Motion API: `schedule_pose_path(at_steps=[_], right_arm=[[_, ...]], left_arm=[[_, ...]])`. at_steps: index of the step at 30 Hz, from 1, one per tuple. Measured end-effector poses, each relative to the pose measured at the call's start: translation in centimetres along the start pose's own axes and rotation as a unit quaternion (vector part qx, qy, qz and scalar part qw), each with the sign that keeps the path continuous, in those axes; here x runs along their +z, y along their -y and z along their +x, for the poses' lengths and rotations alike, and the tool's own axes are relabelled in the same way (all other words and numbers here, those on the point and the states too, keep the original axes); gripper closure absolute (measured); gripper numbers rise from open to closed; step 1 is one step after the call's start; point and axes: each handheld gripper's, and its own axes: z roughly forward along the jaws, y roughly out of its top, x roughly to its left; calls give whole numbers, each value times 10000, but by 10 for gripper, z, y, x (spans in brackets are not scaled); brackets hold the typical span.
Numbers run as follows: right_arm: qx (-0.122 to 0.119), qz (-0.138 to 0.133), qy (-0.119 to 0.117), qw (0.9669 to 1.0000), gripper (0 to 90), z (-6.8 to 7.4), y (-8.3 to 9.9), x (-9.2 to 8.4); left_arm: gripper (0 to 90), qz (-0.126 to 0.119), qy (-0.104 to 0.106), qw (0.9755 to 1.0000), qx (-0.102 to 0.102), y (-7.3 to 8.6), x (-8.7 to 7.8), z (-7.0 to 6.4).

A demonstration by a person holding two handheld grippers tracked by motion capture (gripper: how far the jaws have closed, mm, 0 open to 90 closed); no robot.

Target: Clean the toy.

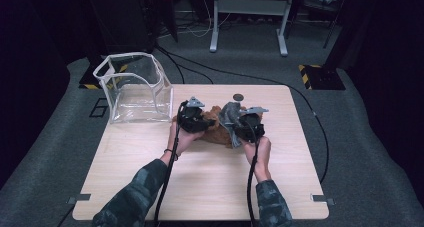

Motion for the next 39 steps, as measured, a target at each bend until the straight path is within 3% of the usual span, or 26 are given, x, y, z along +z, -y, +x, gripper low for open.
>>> schedule_pose_path(at_steps=[4,6,10,15,17,21,22,23,24,26,28,31,33,36,39], right_arm=[[320,95,462,9984,763,-28,16,-3],[367,124,481,9981,763,-32,20,-2],[557,438,723,9949,762,-41,38,13],[471,547,695,9950,761,-38,40,12],[411,342,638,9965,760,-30,34,-1],[254,-166,23,9995,760,-11,18,-20],[303,-184,-370,9987,759,2,12,-16],[303,-184,-370,9987,759,2,12,-16],[270,-162,-513,9982,759,7,10,-10],[66,29,-450,9990,759,15,10,5],[75,92,-271,9996,761,14,11,12],[107,98,184,9997,761,4,14,10],[339,216,410,9984,760,-13,18,5],[363,125,380,9985,759,-18,21,1],[256,-58,13,9997,760,-5,23,-7]], left_arm=[[682,4,4,10000,-37,0,-1,2],[682,-11,11,10000,-48,1,-1,2],[681,32,4,10000,-26,0,-1,2],[668,26,-15,10000,-26,0,-1,2],[664,6,-15,10000,-39,0,-1,3],[652,-2,-43,10000,-11,-1,0,2],[651,-27,-65,10000,-12,-1,0,1],[651,-30,-68,10000,-28,-1,1,1],[651,-34,-73,10000,-21,-2,1,1],[651,-1,-62,10000,-22,-3,0,2],[647,-14,-72,10000,-37,-4,-1,2],[653,2,-63,10000,-46,-5,-2,5],[672,20,-31,9999,-129,-7,-1,9],[678,36,-17,9999,-163,-9,1,9],[679,42,-46,9998,-174,-10,3,9]])
